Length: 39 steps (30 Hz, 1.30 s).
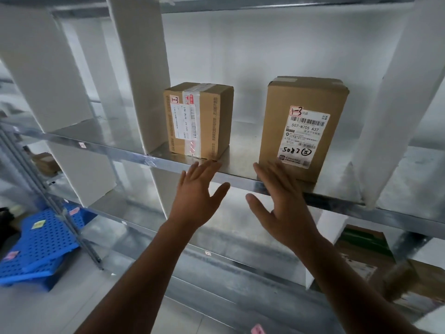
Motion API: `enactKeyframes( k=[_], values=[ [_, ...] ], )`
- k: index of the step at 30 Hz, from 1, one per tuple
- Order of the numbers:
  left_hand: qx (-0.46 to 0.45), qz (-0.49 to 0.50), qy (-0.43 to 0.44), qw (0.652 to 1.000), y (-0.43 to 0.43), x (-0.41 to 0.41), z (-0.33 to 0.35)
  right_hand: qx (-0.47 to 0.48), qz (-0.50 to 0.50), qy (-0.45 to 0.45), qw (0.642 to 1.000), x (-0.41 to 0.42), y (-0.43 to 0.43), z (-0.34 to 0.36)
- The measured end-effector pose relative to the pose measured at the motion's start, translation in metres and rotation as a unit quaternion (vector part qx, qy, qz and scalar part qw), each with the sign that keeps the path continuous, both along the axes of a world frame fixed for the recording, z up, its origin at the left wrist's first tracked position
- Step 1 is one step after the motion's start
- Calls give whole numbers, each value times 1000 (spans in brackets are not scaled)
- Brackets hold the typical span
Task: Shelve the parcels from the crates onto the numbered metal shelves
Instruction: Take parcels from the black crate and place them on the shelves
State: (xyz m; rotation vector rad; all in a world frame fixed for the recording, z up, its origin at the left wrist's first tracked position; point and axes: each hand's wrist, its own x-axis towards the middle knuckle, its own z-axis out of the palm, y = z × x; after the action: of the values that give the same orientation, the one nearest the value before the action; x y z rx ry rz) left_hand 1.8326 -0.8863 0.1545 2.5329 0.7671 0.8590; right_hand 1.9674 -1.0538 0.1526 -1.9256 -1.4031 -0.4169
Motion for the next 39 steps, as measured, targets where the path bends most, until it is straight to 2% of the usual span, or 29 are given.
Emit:
enactKeyframes(
  k=[4, 8, 13, 21, 25, 31, 39],
  values=[
    [-17, 105, 25, 994, 9, -73, -34, -92, 92, 15, 991, -38, 57, -21],
    [-57, 232, 76, 968, 22, -179, -87, -189, 194, 19, 962, -110, 116, -64],
    [-147, 395, 116, 899, 19, -320, -157, -295, 297, 15, 908, -228, 173, -126],
    [-239, 560, 99, 787, 13, -512, -215, -367, 438, -42, 819, -440, 265, -186],
    [-253, 605, 101, 748, 24, -610, -214, -382, 490, -63, 781, -548, 308, -198],
    [-229, 653, 93, 716, 58, -729, -188, -352, 558, -54, 750, -680, 369, -184],
    [-198, 706, 64, 677, 168, -833, -173, -286, 621, -38, 729, -799, 494, -169]
  ],
)
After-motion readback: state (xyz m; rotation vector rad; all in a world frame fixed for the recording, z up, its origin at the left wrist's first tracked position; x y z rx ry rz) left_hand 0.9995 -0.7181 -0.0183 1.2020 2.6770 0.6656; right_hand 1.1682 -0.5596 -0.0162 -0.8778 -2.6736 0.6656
